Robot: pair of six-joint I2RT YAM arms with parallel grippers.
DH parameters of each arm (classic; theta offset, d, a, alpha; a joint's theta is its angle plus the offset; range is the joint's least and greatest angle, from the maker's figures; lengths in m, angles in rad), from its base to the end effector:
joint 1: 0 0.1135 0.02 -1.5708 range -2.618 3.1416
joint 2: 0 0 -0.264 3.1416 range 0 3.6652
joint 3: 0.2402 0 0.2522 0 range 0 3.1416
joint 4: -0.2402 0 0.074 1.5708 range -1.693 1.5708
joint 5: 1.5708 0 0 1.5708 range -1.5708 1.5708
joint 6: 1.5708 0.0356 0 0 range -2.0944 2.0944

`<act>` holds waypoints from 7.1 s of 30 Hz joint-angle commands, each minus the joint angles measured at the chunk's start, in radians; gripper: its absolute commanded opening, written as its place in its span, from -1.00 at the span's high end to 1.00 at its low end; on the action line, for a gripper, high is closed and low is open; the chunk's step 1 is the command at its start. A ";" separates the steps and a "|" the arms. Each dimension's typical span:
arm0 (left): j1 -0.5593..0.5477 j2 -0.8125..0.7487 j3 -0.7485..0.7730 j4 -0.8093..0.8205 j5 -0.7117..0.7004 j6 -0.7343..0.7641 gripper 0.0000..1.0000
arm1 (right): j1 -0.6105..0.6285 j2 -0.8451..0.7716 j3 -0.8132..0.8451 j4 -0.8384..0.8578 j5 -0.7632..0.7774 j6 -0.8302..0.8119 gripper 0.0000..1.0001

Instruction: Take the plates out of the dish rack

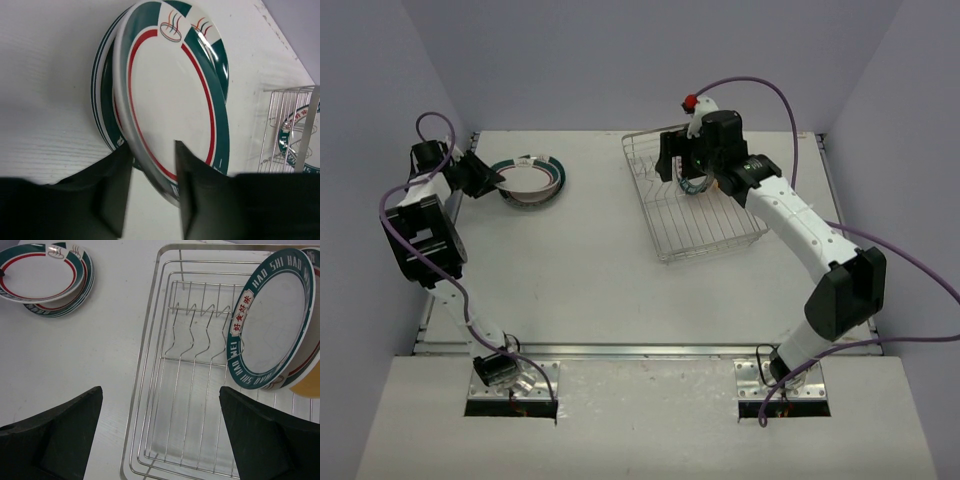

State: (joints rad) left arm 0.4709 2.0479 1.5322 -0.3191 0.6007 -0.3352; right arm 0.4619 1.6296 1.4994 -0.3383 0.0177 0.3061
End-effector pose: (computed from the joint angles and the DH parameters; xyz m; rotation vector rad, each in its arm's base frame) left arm 0.4131 0.1877 0.2028 -0.6483 2.2195 -0.6494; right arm 0.3440 0.1706 0.3552 -0.1499 2.0653 0.4599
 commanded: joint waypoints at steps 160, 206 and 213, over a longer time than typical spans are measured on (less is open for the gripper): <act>-0.203 -0.635 -0.343 0.177 0.163 0.027 1.00 | 0.075 0.022 0.136 -0.008 -0.105 0.037 -0.98; -0.173 -0.571 -0.302 0.124 -0.516 0.491 -1.00 | -0.077 0.081 0.111 -0.046 0.374 -0.085 -0.61; -0.265 -0.795 -0.461 0.204 -0.443 0.454 -1.00 | -0.078 0.151 0.135 0.040 0.574 -0.145 0.04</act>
State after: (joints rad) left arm 0.2382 1.3502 1.1138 -0.2153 0.1336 0.1112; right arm 0.3836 1.7530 1.5829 -0.3905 0.4137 0.2181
